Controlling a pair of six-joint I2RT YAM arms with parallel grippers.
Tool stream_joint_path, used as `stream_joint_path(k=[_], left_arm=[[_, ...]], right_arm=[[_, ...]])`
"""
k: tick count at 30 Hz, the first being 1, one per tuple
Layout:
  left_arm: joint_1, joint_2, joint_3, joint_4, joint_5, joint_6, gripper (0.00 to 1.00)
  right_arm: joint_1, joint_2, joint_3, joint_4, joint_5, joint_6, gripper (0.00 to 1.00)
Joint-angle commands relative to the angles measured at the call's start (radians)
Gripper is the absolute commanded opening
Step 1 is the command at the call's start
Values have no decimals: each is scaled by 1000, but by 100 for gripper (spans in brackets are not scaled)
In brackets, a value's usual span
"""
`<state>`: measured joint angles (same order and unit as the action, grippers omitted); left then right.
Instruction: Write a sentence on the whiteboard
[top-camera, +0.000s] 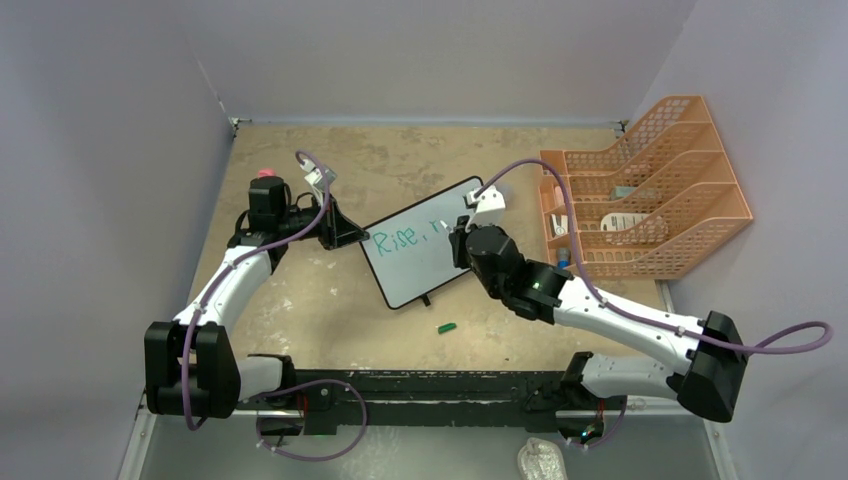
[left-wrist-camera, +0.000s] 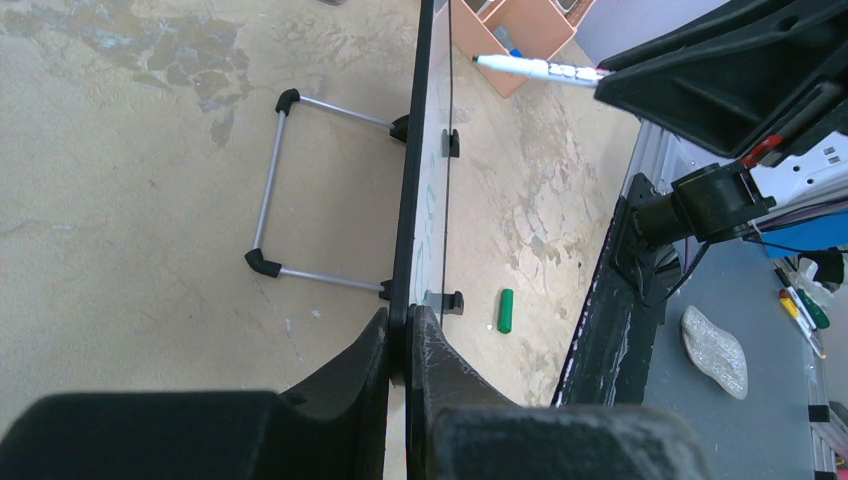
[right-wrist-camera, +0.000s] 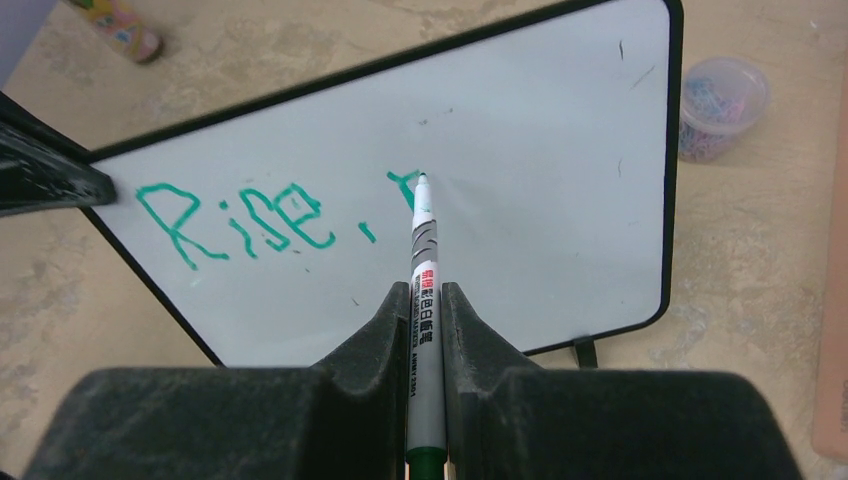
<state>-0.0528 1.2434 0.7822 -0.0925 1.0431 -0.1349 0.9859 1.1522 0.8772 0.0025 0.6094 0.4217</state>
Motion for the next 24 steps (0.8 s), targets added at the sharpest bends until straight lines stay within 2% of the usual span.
stream_joint_path(k=[1, 24], left_arm=[[-1, -3, 25, -3, -38, 42, 0], [-1, -2, 24, -4, -34, 43, 0]], right_arm=[[-6, 3, -21, 14, -2, 21, 0], [-16, 57, -3, 56, -9, 11, 0]])
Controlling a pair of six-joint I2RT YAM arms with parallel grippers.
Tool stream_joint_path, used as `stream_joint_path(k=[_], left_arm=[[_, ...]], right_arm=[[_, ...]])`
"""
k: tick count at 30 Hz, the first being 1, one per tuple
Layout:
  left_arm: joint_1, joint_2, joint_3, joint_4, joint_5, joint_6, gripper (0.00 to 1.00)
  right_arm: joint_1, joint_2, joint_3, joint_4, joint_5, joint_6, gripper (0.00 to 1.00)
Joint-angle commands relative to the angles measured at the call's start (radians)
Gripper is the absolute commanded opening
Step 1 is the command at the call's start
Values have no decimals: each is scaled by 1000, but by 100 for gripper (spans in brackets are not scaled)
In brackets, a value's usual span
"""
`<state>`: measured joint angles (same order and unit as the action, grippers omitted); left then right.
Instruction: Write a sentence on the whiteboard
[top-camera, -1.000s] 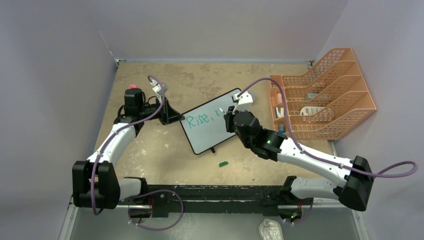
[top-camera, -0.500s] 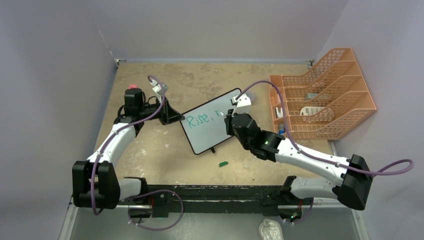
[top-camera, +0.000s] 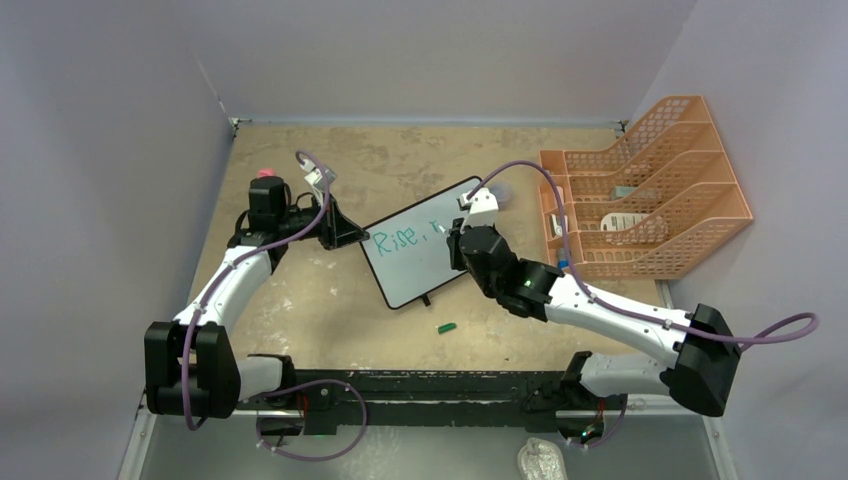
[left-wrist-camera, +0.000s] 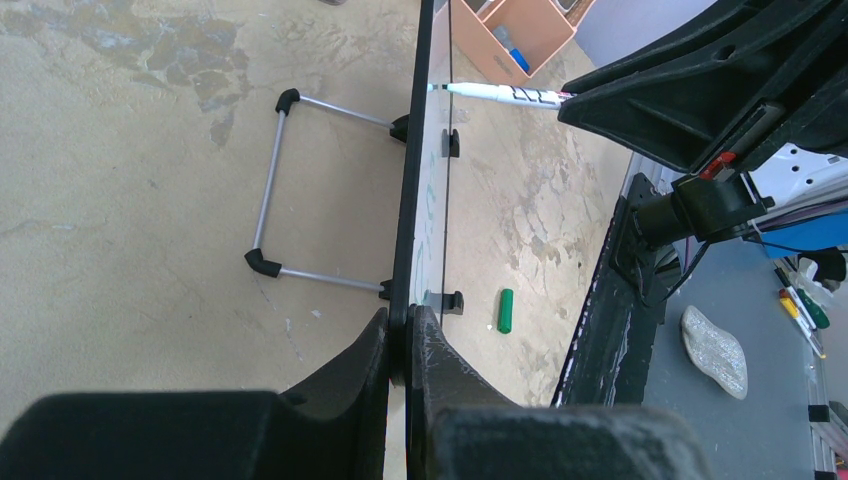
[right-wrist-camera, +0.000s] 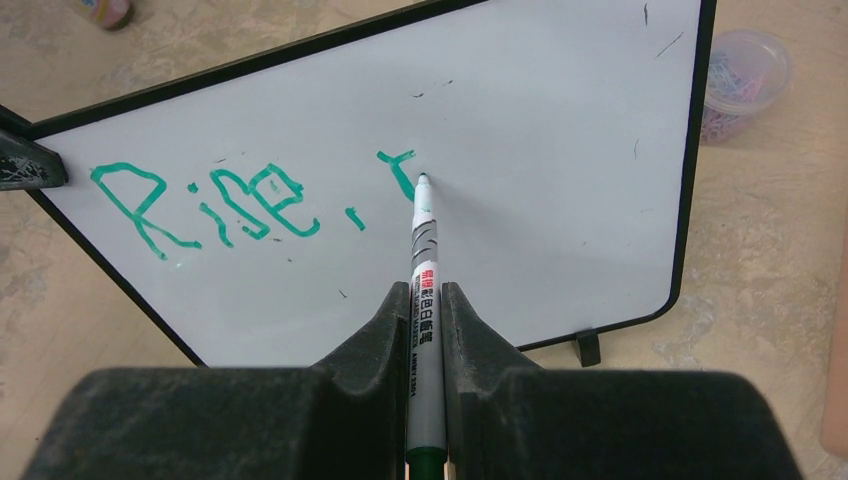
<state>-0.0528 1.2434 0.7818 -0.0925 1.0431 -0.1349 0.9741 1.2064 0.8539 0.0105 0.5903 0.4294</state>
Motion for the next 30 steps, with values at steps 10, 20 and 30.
stream_joint_path(k=[10, 20, 30], left_arm=[[-1, -1, 24, -3, -35, 43, 0], [-2, -2, 24, -3, -34, 43, 0], [-1, -1, 24, -4, -32, 44, 0]], right_arm=[[-19, 12, 10, 38, 15, 13, 0], [-34, 2, 5, 31, 28, 16, 0], [-43, 8, 22, 54, 37, -2, 0]])
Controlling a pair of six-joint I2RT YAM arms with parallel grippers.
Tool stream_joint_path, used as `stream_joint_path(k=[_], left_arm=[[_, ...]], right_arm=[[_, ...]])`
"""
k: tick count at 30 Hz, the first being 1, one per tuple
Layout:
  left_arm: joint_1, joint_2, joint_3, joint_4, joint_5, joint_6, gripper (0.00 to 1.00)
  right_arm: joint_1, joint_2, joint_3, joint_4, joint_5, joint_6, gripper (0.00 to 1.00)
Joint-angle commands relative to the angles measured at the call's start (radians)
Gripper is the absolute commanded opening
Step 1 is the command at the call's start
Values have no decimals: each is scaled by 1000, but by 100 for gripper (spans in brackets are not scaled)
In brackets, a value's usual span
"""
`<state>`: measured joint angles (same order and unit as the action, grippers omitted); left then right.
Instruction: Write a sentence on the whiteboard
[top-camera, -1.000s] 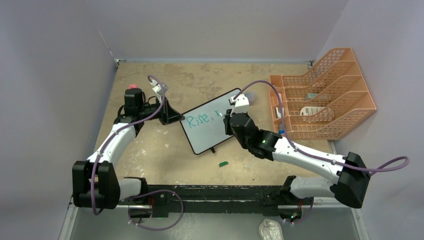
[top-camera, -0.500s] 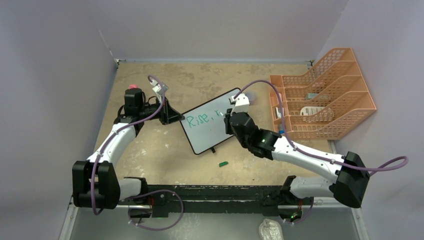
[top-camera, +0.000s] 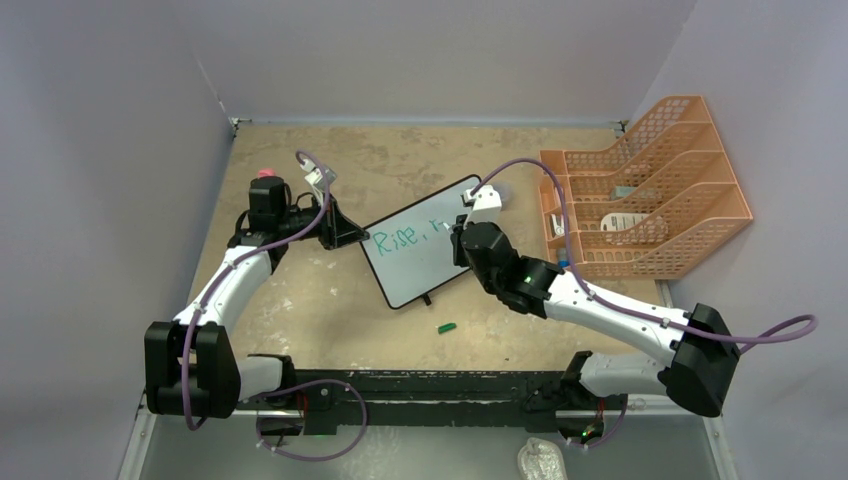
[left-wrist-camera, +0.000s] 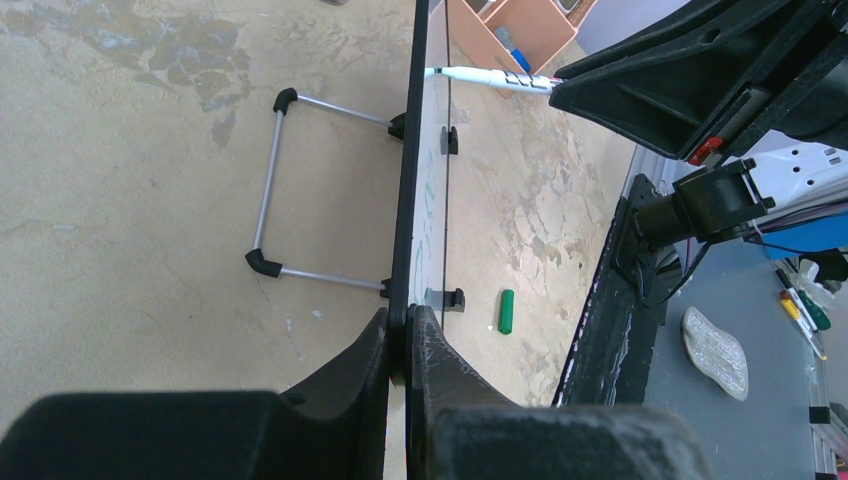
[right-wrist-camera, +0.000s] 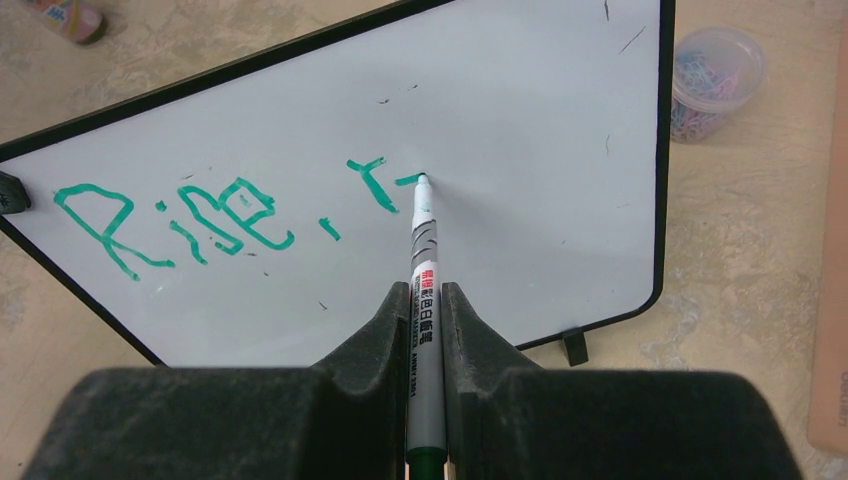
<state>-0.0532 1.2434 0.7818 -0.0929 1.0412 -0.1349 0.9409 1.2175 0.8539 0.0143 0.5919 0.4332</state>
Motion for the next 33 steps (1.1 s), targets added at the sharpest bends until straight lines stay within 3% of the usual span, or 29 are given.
stream_joint_path(k=[1, 33], left_arm=[[0, -1, 25, -4, -30, 44, 0], [-1, 2, 26, -3, -30, 43, 0]], right_arm=[[-10, -3, 24, 54, 36, -7, 0], [-11, -23, 23, 66, -49, -39, 0]])
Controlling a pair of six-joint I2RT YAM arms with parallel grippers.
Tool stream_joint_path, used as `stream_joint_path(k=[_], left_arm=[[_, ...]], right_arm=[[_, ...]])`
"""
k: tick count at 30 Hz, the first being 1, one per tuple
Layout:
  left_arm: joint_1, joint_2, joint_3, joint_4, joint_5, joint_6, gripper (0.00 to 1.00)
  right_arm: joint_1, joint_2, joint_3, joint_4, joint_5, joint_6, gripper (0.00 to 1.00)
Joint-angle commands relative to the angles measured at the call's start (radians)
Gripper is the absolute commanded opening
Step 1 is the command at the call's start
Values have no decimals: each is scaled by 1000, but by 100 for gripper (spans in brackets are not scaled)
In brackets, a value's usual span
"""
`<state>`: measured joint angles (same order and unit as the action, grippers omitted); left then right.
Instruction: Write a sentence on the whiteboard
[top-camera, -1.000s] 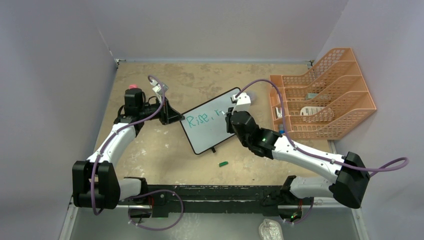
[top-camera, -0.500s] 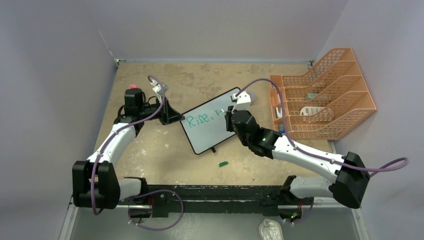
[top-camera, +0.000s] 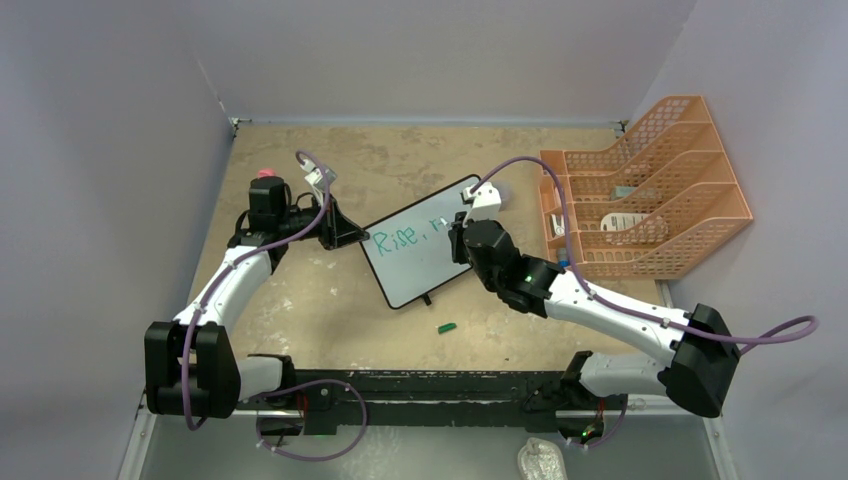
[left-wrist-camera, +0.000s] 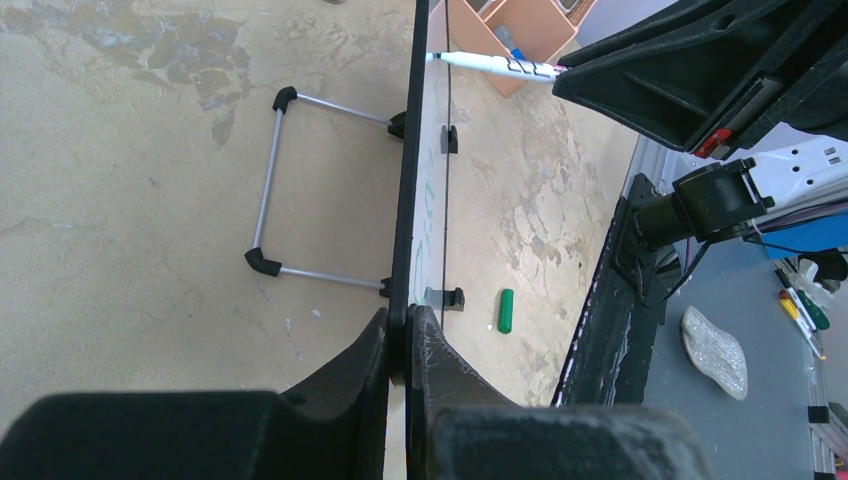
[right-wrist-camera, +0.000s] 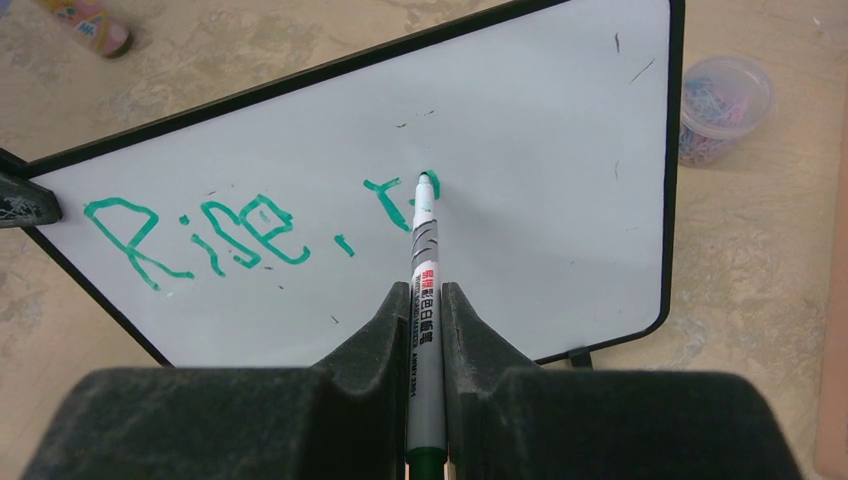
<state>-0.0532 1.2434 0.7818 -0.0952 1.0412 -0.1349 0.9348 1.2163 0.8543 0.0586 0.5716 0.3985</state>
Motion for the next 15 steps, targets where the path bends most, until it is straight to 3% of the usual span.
stream_joint_path(k=[1, 15], left_arm=[[0, 2, 26, -1, -30, 44, 0], [-1, 2, 26, -1, -31, 44, 0]], right_arm=[[-5, -24, 22, 22, -30, -4, 0], [-5, -47, 1, -23, -39, 19, 0]])
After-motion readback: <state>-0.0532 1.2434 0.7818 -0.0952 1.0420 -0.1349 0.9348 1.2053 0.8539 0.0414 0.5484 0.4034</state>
